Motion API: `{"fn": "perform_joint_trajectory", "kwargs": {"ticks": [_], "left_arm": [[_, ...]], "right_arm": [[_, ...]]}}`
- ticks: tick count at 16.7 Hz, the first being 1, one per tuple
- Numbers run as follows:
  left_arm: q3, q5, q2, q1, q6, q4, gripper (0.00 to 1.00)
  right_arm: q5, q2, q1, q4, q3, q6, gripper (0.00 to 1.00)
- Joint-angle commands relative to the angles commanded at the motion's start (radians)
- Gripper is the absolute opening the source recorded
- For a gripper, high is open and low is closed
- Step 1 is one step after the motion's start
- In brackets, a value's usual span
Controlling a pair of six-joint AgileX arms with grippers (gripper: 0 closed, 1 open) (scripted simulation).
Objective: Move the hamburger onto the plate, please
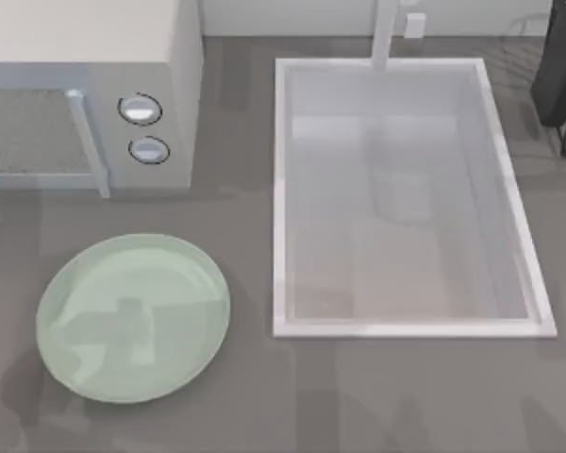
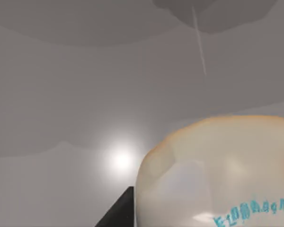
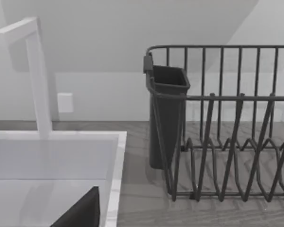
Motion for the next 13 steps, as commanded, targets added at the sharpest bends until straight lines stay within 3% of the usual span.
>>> {"fn": "perform_joint_trajectory", "kwargs": {"ticks": [8,13], "left_arm": [[0.137,-0.003,0.177,-0.362,0.676,0.025,0.00],[0.188,-0.007,0.226,-0.510,0.880,0.053,0.00]], "right_arm": [[0.000,0.000,0.000,0.000,0.000,0.000,1.00],[0.000,0.000,0.000,0.000,0.000,0.000,1.00]]}}
